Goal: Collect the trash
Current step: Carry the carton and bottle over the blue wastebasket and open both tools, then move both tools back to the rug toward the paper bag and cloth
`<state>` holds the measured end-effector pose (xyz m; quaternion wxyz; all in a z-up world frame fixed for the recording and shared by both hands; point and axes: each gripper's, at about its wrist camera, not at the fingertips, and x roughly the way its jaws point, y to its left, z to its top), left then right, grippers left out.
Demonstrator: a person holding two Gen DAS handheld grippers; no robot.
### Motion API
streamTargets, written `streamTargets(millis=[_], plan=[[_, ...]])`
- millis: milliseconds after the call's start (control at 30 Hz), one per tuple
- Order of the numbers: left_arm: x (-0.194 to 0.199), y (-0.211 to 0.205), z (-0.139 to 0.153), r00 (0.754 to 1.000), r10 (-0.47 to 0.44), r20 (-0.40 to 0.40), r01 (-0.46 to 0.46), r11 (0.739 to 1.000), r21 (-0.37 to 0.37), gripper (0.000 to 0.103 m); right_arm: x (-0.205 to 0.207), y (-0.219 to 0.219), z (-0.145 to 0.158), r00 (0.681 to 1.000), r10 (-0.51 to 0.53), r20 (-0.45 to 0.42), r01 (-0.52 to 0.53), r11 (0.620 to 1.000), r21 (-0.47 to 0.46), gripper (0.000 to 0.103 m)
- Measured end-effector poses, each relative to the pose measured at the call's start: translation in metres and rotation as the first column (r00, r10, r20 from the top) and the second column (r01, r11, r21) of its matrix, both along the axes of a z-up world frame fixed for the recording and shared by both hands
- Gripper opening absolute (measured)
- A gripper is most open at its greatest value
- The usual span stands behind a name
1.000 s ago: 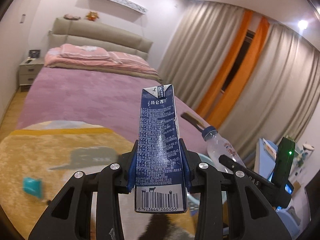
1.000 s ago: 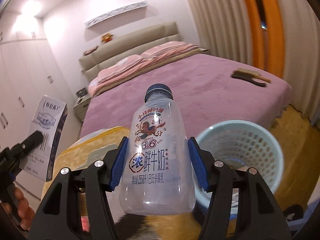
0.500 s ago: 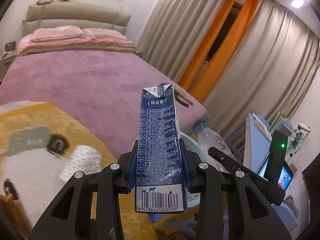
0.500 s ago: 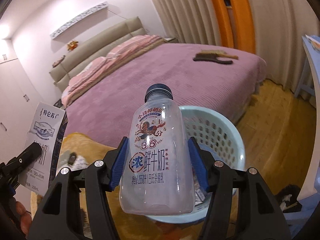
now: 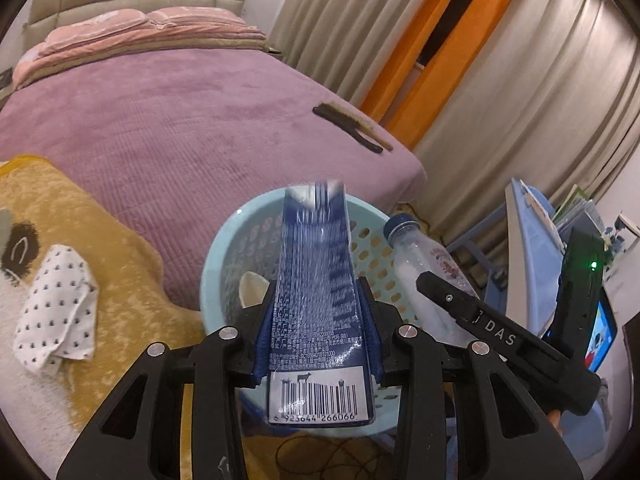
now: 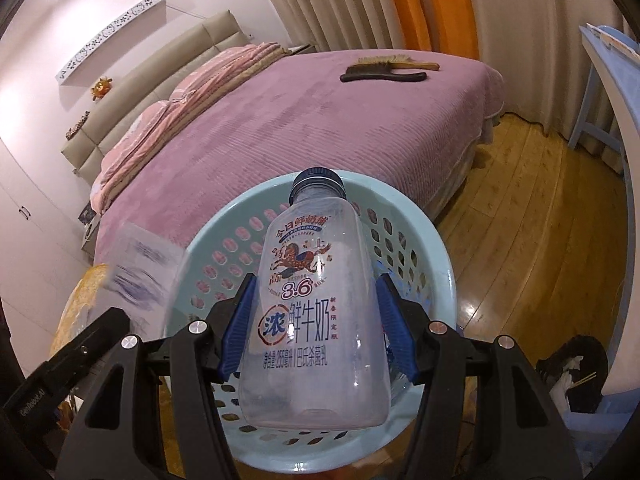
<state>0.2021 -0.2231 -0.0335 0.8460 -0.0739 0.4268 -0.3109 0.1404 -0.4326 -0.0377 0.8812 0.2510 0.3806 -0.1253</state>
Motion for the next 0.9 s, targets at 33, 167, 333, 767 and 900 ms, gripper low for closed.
streamTargets(millis=[33, 167, 333, 767, 900], plan=[[-0.001, -0.001, 0.001, 1.0, -0.002, -0.002, 0.002, 1.0, -0.006, 0.046, 0.002, -0.001, -0.001, 1.0, 0.002, -0.002, -0.002, 1.0, -0.001, 0.057], [-0.007, 0.006, 0.008, 1.0, 0.01, 0.019, -0.01, 1.0, -0.021, 0.062, 0.004, 0.0, -0.001, 1.0, 0.012, -0.003, -0.012, 1.0, -0.002, 0.059], [-0.021, 0.022, 0.02, 0.998, 0.027, 0.052, -0.025, 0.999, -0.032, 0.062, -0.005, 0.007, 0.008, 0.999, 0.024, 0.024, -0.024, 1.0, -0.008, 0.059], [-0.09, 0.106, 0.079, 0.968, 0.125, 0.22, -0.106, 0.99, -0.093, 0.062, -0.025, 0.088, 0.057, 0.975, 0.189, 0.115, -0.181, 0.98, -0.079, 0.059], [-0.106, 0.147, 0.087, 0.949, 0.206, 0.237, -0.185, 0.977, -0.108, 0.062, -0.026, 0.129, 0.065, 0.954, 0.273, 0.122, -0.261, 0.959, -0.106, 0.059]])
